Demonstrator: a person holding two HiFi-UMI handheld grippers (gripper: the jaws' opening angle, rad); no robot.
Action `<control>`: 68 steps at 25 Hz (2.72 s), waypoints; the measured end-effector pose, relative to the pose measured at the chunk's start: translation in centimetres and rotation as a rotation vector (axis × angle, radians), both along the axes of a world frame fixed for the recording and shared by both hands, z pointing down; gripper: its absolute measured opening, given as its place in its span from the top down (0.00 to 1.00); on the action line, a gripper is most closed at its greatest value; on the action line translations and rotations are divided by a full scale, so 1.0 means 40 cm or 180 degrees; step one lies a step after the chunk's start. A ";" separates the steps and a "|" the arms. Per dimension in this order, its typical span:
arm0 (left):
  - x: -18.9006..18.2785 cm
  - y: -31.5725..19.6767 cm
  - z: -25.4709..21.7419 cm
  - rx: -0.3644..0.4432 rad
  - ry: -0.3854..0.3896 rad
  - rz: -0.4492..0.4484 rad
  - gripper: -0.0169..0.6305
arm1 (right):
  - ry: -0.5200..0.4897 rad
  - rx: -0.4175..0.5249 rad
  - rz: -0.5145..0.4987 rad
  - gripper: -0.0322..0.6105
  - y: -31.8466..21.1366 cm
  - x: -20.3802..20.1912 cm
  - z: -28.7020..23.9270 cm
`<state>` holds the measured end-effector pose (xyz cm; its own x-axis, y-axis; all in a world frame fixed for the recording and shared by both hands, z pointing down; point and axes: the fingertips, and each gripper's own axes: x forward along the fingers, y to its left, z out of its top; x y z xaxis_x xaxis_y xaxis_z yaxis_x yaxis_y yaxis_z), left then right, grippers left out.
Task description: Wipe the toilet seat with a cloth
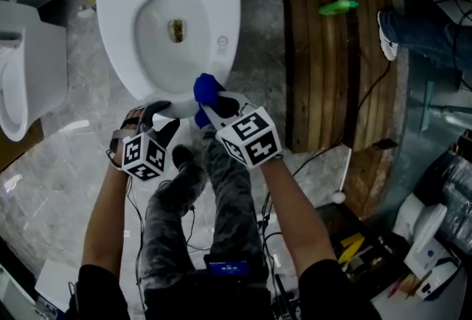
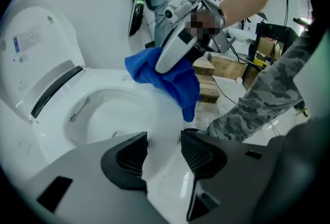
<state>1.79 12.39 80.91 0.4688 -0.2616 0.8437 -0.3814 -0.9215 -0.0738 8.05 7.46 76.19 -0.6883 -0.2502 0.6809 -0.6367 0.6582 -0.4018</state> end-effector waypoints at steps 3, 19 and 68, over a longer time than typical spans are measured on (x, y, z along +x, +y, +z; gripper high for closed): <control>-0.002 0.000 -0.001 -0.0177 0.0005 -0.0054 0.65 | -0.0005 0.0017 -0.0017 0.87 -0.010 0.000 -0.026; -0.069 -0.268 -0.295 0.0050 0.0207 -0.1100 0.92 | 0.0323 0.0397 0.0002 0.87 -0.317 0.038 -0.238; -0.629 -0.578 -0.140 0.0261 0.0556 -0.2198 0.95 | 0.0700 0.0673 -0.0844 0.87 -0.665 -0.741 0.079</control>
